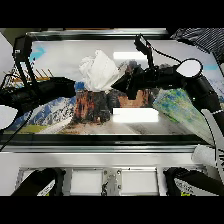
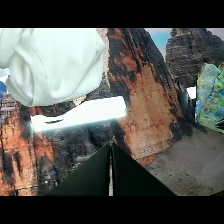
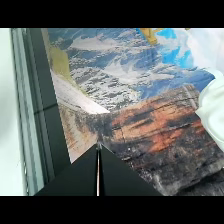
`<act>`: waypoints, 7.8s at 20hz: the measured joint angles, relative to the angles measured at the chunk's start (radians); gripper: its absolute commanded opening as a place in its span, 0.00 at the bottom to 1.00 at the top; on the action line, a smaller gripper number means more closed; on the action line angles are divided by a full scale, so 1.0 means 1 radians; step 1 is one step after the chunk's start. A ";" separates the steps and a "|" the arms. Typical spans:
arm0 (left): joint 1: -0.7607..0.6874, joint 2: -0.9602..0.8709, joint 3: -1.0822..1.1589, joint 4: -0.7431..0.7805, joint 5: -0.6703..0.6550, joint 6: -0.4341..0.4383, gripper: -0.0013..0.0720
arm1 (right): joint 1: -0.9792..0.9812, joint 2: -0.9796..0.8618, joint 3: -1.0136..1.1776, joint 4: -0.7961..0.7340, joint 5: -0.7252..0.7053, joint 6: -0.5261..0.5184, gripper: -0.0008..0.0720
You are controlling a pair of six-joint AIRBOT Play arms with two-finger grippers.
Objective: Fold the clothes and pants, and hang the long-sleeved shirts on hangers.
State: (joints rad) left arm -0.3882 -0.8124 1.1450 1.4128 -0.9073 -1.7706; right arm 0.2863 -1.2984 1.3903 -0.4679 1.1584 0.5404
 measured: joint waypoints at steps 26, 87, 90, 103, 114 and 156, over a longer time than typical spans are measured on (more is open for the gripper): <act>0.135 -0.753 0.426 0.024 0.092 0.077 0.96 | 0.000 0.000 0.000 0.000 0.000 -0.004 0.05; 0.113 -0.430 -0.214 -0.246 0.007 0.004 0.96 | -0.163 -0.049 -0.190 -0.648 0.011 0.847 1.00; 0.149 -0.512 -0.273 -0.415 0.033 0.092 0.96 | -0.037 -0.120 -0.203 -0.627 -0.031 0.798 1.00; 0.036 -0.713 -0.233 -0.638 0.039 0.244 0.52 | 0.204 -0.204 -0.209 -0.609 -0.233 0.741 0.46; 0.052 -0.694 -0.226 -0.583 -0.017 0.272 0.03 | 0.176 -0.186 -0.192 -0.631 -0.242 0.757 0.04; 0.170 -0.369 -0.312 -0.444 -0.042 0.231 0.03 | 0.170 -0.183 -0.230 -1.082 -0.417 1.171 0.04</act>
State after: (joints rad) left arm -0.2184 -1.1816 0.8333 0.9691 -0.9497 -1.5398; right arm 0.4561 -1.4818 1.1599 -1.5501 0.7410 1.7115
